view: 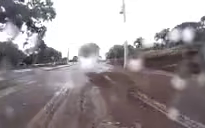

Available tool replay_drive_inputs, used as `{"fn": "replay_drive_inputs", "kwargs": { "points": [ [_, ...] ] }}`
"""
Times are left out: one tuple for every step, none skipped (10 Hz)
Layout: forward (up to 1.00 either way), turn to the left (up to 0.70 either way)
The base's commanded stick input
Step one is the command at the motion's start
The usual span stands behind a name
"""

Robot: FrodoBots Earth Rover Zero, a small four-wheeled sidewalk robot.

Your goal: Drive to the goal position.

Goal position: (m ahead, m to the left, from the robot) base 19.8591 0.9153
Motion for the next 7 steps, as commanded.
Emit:
{"fn": "replay_drive_inputs", "kwargs": {
  "points": [
    [0.00, 0.45],
    [0.00, 0.45],
    [0.00, 0.45],
    [0.00, 0.45],
    [0.00, 0.45],
    [0.00, 0.45],
    [0.00, 0.45]
  ]
}}
